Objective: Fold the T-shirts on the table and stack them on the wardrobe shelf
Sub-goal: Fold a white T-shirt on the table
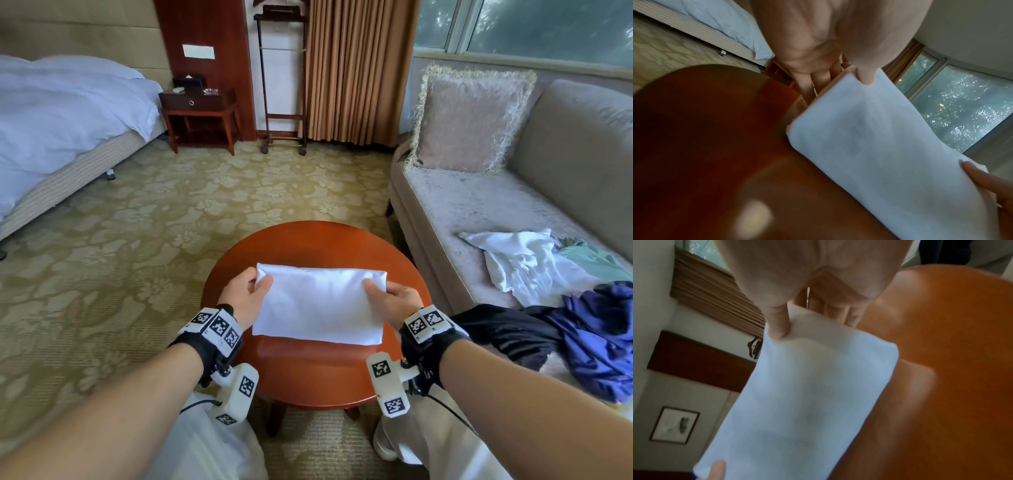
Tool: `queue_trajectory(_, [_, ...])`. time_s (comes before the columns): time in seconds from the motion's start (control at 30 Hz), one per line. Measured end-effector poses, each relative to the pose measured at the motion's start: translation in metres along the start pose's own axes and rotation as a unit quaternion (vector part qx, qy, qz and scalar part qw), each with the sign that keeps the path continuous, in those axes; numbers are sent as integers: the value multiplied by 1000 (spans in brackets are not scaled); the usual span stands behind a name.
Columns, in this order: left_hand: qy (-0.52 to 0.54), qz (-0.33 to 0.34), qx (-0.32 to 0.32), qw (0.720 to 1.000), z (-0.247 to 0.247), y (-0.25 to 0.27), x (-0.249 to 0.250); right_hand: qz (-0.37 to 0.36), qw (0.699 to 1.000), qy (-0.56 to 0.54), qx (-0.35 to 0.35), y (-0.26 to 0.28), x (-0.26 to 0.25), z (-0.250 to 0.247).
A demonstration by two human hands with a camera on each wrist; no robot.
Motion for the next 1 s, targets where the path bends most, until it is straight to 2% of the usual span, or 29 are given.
queue_trajectory(0.17, [-41,-32,3,999,16,-23,-6,11,990,134,49,-21,4,10])
queue_trajectory(0.27, [-114,-54,-20,992,23,-34,-8,14,977,206,58,-29,7,16])
queue_trajectory(0.37, [-180,-69,-59,979,29,-43,-11,50,973,217,60,-39,13,21])
queue_trajectory(0.57, [-234,-100,-106,961,36,-55,-12,84,962,253,53,-54,21,30])
queue_trajectory(0.8, [-250,-172,-110,946,36,-59,-10,110,939,315,80,-50,11,29])
queue_trajectory(1.0, [-198,-250,-151,936,26,-49,4,159,948,276,24,-34,-13,21])
Point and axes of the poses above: each hand's wrist, its own y-axis away from the middle knuckle, its own z-axis out of the palm, x = y × z, the point moved 1 cm from there along -y, towards the middle knuckle, and after that the axes turned 6 degrees about -y, right-handed, at the moved point
